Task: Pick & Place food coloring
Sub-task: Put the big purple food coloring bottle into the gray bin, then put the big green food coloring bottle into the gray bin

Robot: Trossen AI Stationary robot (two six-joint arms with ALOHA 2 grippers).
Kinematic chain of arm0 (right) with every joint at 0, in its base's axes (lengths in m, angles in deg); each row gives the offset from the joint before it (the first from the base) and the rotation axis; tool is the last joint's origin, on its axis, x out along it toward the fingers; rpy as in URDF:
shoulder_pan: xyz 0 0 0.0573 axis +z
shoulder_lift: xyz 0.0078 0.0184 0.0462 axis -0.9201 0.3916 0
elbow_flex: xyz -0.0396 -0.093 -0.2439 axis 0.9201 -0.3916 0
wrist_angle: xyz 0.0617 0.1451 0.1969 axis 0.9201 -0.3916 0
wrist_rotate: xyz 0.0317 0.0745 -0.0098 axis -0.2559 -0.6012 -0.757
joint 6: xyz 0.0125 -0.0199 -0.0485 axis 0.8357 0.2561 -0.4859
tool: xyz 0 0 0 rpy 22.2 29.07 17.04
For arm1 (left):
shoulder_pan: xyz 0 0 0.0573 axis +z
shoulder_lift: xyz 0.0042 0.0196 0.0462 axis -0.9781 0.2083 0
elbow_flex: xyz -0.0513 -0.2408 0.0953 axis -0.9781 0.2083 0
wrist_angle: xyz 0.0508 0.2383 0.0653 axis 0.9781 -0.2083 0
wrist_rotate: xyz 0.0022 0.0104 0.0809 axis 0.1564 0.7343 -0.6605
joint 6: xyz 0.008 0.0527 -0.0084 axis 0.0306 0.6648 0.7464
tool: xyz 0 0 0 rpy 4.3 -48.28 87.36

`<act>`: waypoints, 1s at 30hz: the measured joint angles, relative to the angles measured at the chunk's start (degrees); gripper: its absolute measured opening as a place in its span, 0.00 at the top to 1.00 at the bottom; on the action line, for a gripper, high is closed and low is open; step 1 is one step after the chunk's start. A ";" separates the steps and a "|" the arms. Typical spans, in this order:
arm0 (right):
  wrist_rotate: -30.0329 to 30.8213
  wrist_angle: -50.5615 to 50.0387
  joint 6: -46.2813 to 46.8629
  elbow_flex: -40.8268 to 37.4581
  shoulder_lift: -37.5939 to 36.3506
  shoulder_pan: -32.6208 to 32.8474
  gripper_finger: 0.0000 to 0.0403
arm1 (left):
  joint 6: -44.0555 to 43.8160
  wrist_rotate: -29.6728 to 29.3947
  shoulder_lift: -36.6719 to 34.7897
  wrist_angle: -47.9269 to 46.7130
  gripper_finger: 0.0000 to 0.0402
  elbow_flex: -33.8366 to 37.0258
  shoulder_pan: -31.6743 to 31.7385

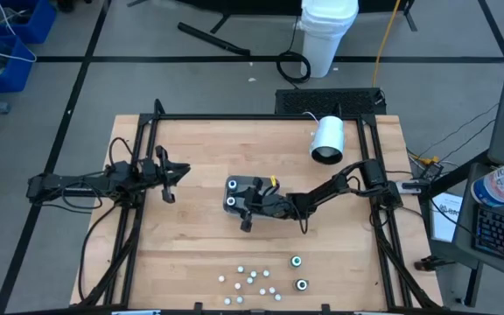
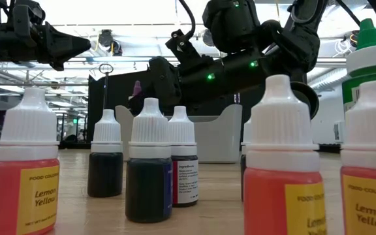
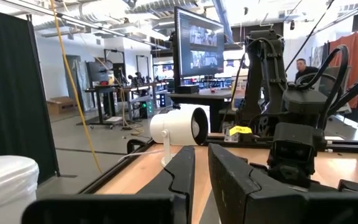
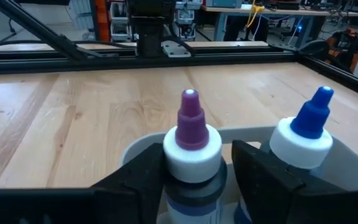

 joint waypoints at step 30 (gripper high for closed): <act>-0.21 -24.65 -12.05 -0.09 -24.33 6.09 0.46 | -2.83 0.09 -0.01 0.47 0.87 0.00 -0.01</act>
